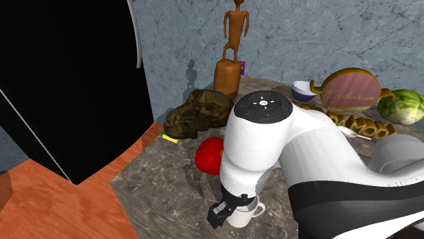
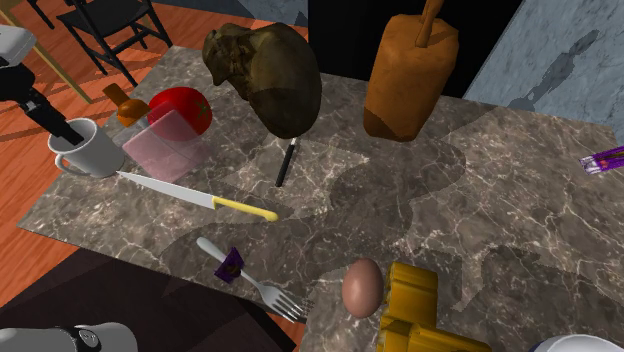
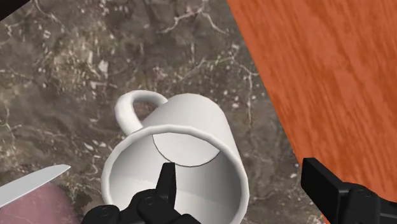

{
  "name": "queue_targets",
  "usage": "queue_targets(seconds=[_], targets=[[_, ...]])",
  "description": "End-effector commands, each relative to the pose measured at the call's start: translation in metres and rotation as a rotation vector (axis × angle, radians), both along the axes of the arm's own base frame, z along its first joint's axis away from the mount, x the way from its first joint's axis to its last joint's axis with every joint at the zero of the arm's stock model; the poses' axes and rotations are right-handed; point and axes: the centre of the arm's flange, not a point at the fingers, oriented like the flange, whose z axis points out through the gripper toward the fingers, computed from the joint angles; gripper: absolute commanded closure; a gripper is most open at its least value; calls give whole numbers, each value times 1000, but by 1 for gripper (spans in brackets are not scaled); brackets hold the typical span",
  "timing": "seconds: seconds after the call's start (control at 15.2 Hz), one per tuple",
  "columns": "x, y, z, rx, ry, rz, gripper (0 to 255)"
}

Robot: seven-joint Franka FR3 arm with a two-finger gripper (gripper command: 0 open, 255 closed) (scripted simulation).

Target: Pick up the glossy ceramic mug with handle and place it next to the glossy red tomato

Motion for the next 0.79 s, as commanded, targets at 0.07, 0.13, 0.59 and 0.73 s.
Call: queue_targets(seconds=[0.07,0.13,0.59,0.73], targets=[[-1,1,13,0,0,0,0],[-1,2,26,0,0,0,0],[-3,3,50,0,0,0,0],[-3,3,50,0,0,0,0]])
